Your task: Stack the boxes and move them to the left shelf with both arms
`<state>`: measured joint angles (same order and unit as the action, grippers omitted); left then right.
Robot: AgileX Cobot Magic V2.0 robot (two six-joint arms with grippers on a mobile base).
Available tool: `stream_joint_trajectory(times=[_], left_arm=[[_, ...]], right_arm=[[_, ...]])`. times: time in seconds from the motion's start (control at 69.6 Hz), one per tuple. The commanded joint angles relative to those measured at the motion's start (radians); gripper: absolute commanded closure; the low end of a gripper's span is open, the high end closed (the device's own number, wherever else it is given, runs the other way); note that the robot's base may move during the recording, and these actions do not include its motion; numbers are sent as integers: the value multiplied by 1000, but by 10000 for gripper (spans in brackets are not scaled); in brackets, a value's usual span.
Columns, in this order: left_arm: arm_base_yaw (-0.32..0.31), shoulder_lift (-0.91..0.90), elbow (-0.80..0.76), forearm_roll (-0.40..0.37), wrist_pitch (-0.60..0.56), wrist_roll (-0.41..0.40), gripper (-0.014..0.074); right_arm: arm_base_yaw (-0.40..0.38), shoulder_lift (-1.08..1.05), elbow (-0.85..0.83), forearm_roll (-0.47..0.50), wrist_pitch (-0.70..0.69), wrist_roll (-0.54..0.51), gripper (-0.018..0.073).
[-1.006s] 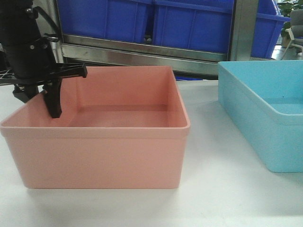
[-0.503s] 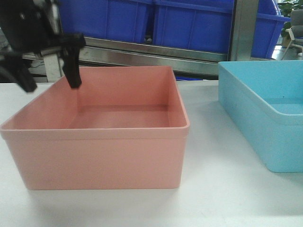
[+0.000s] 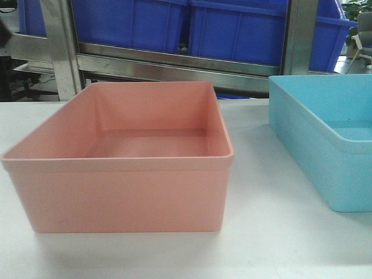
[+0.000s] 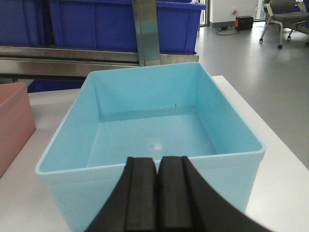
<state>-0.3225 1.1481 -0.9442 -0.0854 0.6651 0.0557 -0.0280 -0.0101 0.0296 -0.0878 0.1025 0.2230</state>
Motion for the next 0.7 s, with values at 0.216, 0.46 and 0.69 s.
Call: stream_joint_trajectory(times=[0.216, 0.46, 0.69], left_arm=[[-10, -339, 318, -5, -348, 2, 611], [-10, -418, 385, -5, -415, 2, 611], [-10, -418, 385, -5, -415, 2, 611]], right_arm=[[-6, 43, -223, 14, 15, -5, 503], [-6, 364, -538, 14, 123, -5, 499], [-6, 666, -753, 14, 140, -5, 396]])
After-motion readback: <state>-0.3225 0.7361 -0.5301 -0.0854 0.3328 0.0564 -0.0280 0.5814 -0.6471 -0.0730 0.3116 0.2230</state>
